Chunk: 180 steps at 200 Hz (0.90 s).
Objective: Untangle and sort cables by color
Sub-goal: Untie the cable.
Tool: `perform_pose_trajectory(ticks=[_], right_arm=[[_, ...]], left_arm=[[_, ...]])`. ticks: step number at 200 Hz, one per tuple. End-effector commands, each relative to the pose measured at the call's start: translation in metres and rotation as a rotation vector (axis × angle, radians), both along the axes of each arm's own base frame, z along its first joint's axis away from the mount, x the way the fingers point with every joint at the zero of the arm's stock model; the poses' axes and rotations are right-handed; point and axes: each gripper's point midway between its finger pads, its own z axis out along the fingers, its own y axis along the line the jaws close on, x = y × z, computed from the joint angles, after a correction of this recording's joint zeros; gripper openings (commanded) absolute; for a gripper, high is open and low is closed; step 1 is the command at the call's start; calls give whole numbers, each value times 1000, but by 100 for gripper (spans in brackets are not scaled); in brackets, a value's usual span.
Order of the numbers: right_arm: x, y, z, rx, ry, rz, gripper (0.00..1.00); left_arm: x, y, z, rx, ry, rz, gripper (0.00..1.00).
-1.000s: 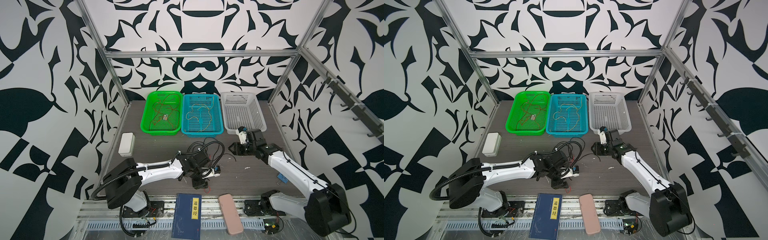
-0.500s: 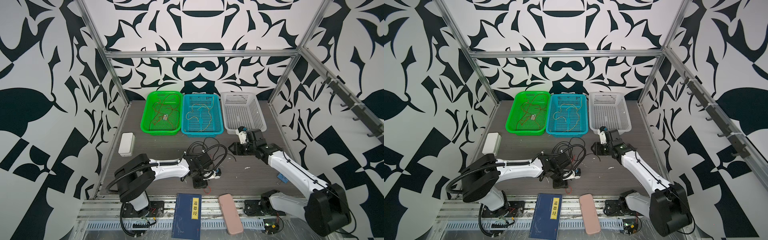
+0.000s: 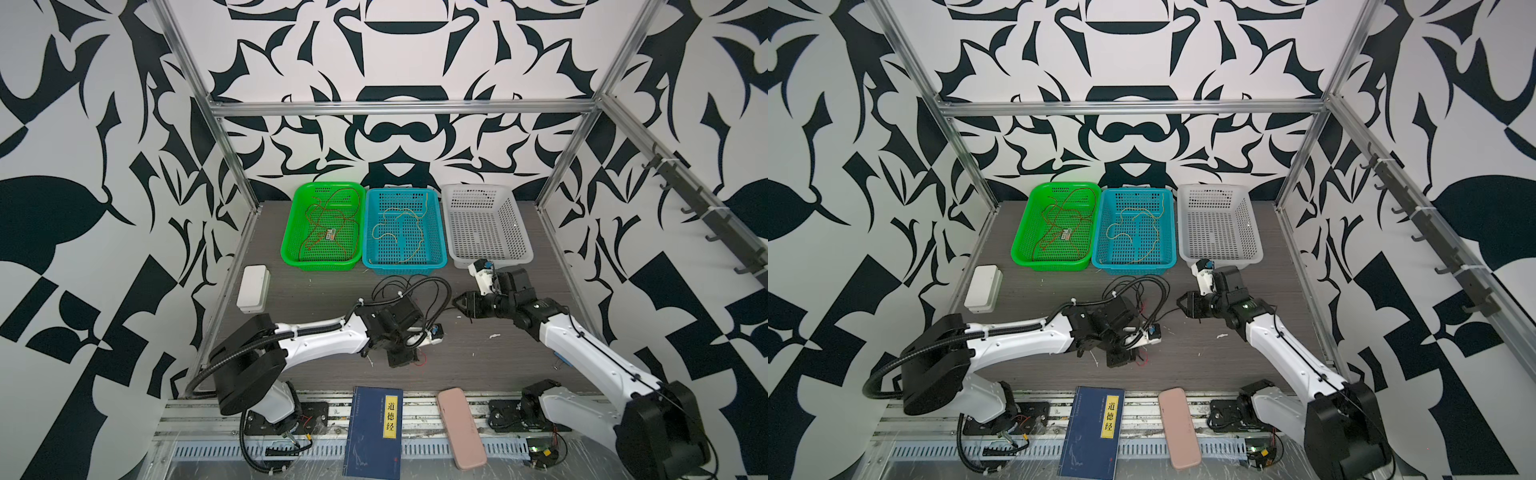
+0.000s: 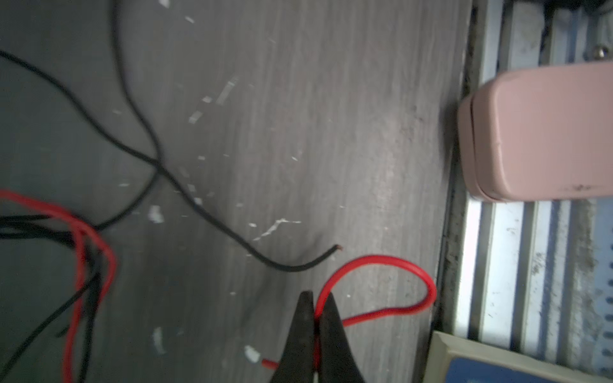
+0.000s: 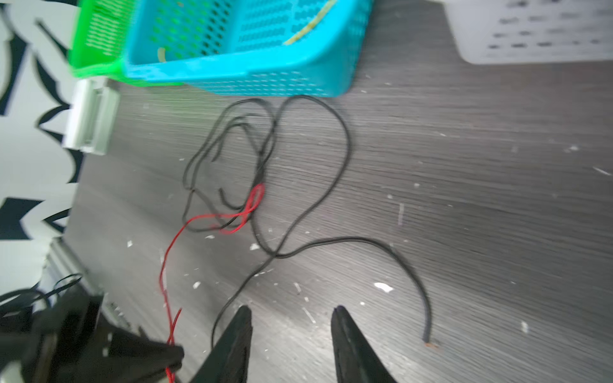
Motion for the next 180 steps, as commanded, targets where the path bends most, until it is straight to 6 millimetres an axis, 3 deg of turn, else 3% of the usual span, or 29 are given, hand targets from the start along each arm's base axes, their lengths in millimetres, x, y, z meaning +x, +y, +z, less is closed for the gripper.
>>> perform_pose_trajectory(ticks=[1,27,58,65,91,115,142,180], right_arm=[[-11,24,34,88,-143,135,44],[-31,44,45,112,-216,229,49],[-47,66,49,80,-299,322,56],[-48,69,52,78,-316,338,57],[-43,79,71,93,-412,358,58],[-39,87,102,112,-557,380,59],[-31,94,137,149,-687,375,58],[-23,98,184,155,-832,364,58]], left_arm=[[44,-15,53,-164,-143,126,0],[67,-21,107,-362,-230,216,0],[63,-27,162,-558,-131,214,0],[56,-24,186,-618,-125,198,0],[46,-17,226,-752,-7,181,0],[55,5,261,-927,145,241,0],[59,19,284,-1029,279,264,0],[56,15,285,-981,348,268,0]])
